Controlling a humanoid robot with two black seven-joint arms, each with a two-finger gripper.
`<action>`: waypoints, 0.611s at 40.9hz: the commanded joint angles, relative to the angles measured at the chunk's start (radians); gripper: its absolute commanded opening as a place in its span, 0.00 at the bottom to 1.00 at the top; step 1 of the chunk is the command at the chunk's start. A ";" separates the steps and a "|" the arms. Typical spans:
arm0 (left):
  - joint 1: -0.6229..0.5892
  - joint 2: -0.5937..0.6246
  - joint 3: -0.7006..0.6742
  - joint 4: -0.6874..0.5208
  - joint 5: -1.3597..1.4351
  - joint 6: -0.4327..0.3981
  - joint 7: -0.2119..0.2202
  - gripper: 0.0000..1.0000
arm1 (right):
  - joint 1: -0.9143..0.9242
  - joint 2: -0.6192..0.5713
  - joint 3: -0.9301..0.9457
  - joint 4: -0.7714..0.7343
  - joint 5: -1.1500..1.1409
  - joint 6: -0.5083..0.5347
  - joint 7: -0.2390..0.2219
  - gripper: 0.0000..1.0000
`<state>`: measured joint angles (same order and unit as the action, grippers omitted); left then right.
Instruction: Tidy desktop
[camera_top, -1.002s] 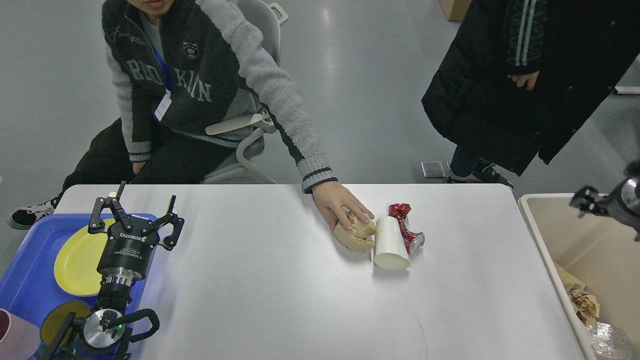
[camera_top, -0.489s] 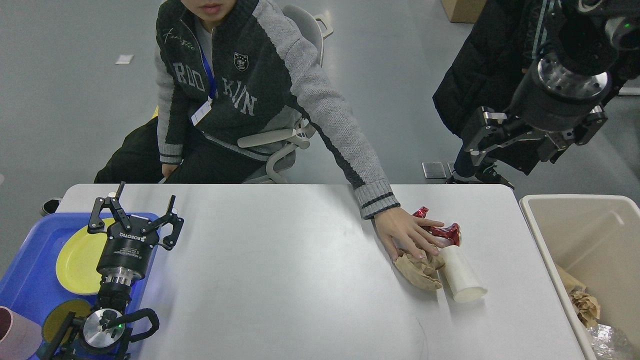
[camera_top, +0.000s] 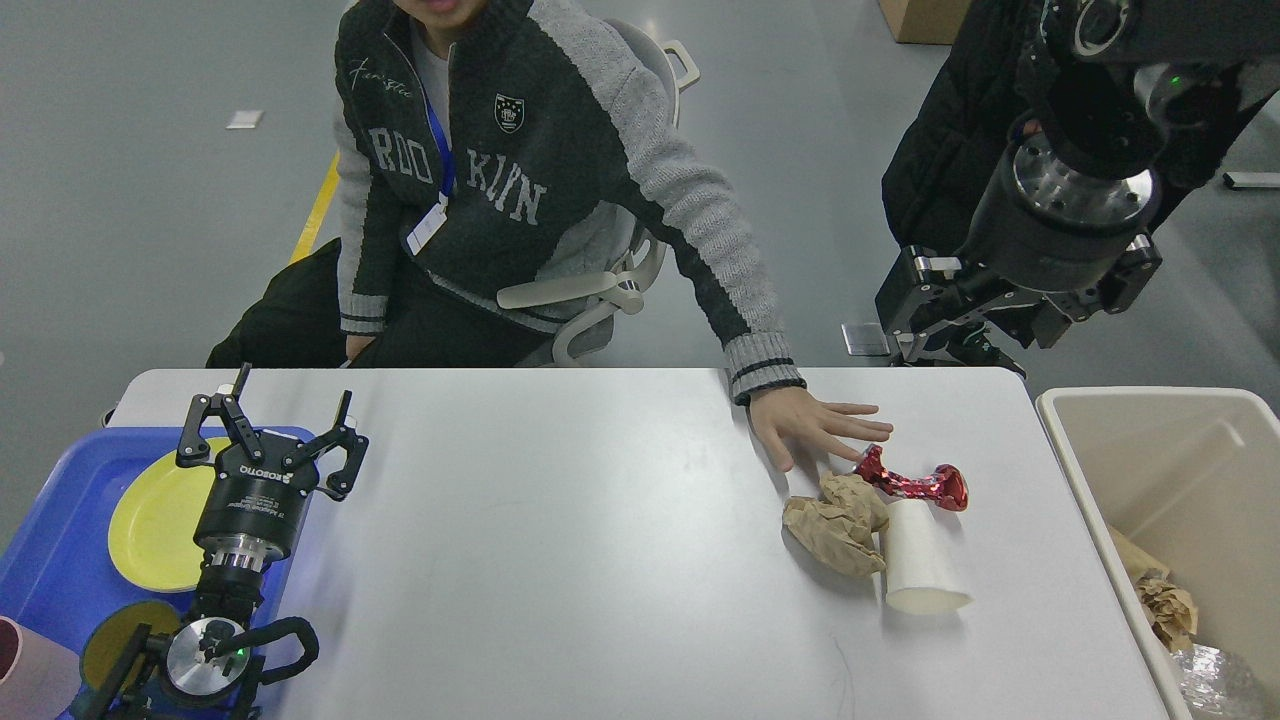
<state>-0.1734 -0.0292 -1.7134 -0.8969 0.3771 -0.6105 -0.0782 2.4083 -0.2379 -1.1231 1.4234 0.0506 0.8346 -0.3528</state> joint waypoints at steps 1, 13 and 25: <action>-0.001 0.000 0.000 -0.001 0.000 0.000 0.000 0.96 | 0.000 0.000 0.000 0.000 0.002 -0.002 0.002 1.00; 0.000 0.000 0.000 0.001 0.000 0.000 0.000 0.96 | 0.003 0.043 0.016 0.002 0.028 -0.003 0.005 1.00; 0.000 0.000 0.000 0.001 0.000 0.000 0.000 0.96 | -0.187 0.046 0.049 -0.015 0.023 -0.136 0.003 1.00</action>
<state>-0.1734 -0.0291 -1.7135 -0.8973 0.3772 -0.6105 -0.0782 2.3186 -0.1944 -1.0820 1.4202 0.0807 0.7693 -0.3492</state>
